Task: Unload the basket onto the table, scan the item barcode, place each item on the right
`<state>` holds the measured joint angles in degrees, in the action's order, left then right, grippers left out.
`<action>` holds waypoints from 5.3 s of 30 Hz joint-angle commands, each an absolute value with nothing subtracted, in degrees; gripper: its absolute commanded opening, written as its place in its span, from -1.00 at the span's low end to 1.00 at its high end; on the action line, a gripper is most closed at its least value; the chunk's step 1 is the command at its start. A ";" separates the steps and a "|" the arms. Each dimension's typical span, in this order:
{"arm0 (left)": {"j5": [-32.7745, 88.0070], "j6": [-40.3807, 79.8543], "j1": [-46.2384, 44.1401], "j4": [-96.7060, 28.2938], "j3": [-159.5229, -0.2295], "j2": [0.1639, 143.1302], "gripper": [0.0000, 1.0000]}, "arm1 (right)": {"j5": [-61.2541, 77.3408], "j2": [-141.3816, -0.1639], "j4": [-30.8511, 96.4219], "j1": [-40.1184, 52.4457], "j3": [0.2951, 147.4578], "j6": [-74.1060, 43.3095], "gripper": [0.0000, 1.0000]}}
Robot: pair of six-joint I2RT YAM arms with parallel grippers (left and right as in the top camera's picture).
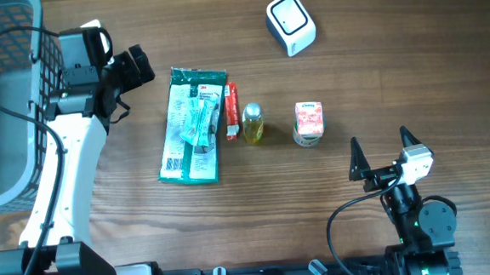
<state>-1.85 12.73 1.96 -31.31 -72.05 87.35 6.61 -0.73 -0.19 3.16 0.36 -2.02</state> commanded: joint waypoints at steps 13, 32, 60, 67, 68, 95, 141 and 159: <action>-2.42 12.23 2.20 -31.33 -72.42 87.37 1.00 | 6.68 -0.27 -0.36 2.92 0.30 -1.52 0.99; -2.42 12.23 2.20 -31.33 -72.42 87.37 1.00 | 6.48 -0.27 -0.40 2.92 0.30 -1.52 0.99; -2.42 12.23 2.20 -31.35 -72.42 87.37 1.00 | 26.89 -61.69 57.25 2.92 77.32 -4.47 0.96; -2.42 12.23 2.20 -31.33 -72.42 87.37 1.00 | 28.97 -76.86 64.93 2.94 77.23 -4.49 0.13; -2.42 12.23 2.20 -31.33 -72.42 87.37 1.00 | 28.97 -78.65 65.47 2.94 77.23 -4.51 0.15; -2.42 12.23 2.20 -31.33 -72.42 87.37 1.00 | 26.52 -91.48 60.71 3.16 77.41 -13.50 0.78; -2.42 12.23 2.20 -31.33 -72.42 87.37 1.00 | 22.87 -89.41 61.54 7.25 76.23 -10.50 0.01; -2.42 12.23 2.20 -31.33 -72.42 87.37 1.00 | 14.59 -89.69 49.08 11.73 65.58 -18.65 -0.29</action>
<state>-1.87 12.73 1.96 -31.44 -72.05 87.37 15.33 -89.78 50.92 11.55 67.35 -16.75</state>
